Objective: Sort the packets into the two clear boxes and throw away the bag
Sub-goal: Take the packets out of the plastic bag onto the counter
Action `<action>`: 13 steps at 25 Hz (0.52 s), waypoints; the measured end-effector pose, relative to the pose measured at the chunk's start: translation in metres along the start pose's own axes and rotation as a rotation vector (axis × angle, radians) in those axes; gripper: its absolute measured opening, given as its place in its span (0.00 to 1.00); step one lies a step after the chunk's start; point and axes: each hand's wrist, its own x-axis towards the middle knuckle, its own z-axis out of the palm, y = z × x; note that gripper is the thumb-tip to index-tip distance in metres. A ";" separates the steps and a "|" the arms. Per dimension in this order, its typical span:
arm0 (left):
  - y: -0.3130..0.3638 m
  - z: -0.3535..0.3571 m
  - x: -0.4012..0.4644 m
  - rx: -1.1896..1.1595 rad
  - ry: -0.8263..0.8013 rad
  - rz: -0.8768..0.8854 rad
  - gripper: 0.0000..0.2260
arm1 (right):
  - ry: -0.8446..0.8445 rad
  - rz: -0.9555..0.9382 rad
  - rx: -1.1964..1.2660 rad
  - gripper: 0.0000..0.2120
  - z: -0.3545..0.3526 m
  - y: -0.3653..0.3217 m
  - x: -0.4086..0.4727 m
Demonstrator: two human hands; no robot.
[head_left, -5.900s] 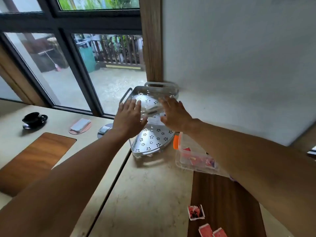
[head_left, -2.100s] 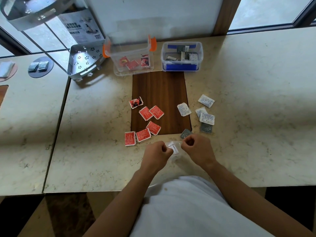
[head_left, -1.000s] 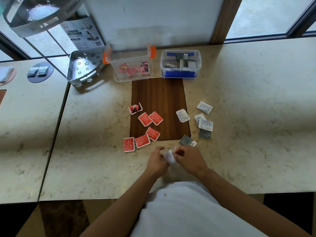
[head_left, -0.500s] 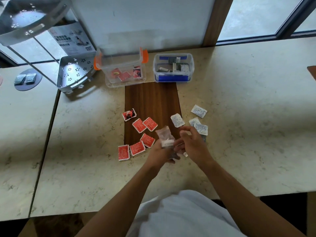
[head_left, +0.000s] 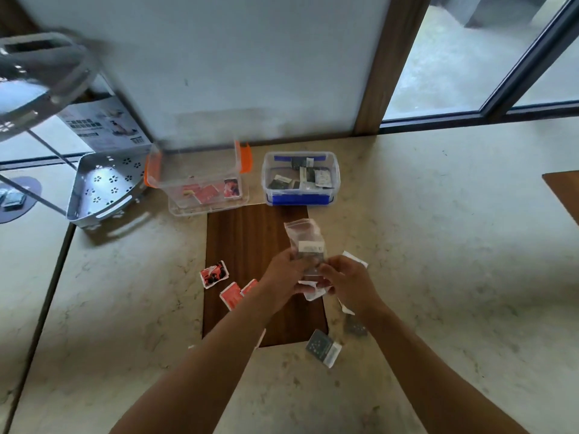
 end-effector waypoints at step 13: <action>0.088 -0.017 0.137 0.455 0.206 0.112 0.23 | 0.191 -0.012 0.248 0.04 -0.008 -0.066 0.162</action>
